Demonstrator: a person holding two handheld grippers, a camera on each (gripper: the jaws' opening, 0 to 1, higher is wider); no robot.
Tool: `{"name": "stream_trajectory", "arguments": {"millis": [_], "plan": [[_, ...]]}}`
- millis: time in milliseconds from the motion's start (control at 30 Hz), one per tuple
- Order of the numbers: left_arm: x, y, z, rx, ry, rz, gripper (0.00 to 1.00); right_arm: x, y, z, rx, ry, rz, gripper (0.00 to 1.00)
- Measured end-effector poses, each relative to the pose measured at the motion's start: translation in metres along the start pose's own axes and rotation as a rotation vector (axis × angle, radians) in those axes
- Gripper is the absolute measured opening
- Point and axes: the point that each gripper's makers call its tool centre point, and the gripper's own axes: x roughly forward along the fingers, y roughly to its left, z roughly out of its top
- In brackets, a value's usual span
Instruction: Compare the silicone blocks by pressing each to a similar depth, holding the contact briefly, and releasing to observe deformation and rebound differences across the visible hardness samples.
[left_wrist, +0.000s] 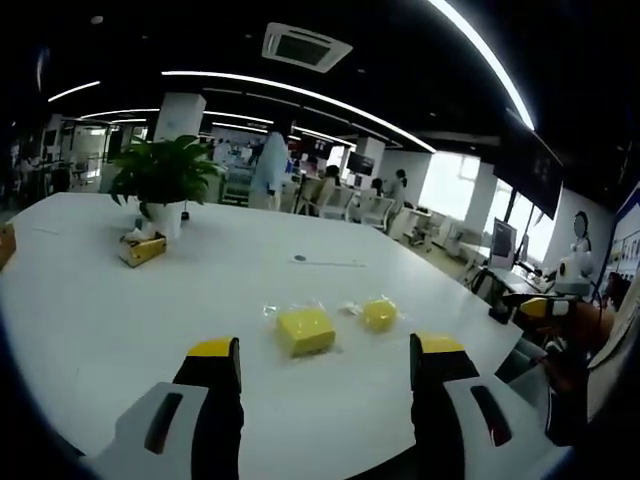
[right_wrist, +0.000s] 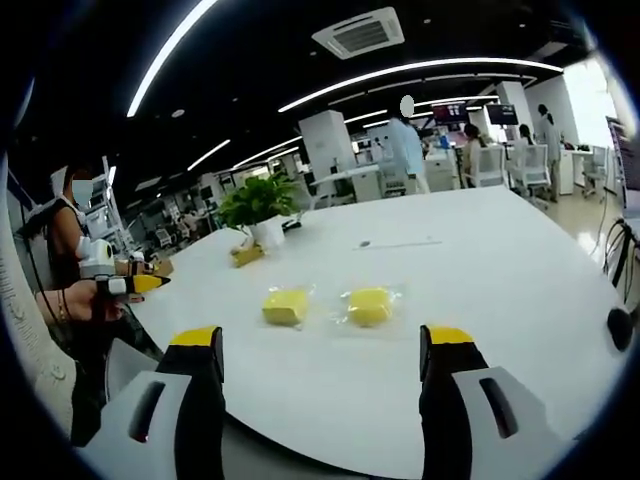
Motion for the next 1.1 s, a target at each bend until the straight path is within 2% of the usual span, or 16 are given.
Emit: {"name": "stream_trajectory", "arguments": {"millis": [900, 1100], "plan": [[-0.0011, 0.0043, -0.0031, -0.007, 0.006, 0.005, 0.69, 0.0052, 0.001, -0.0017, -0.003, 0.013, 0.004, 0.75], [-0.001, 0.004, -0.0032, -0.007, 0.009, 0.002, 0.7, 0.0056, 0.0005, 0.0025, -0.005, 0.005, 0.006, 0.75]]}}
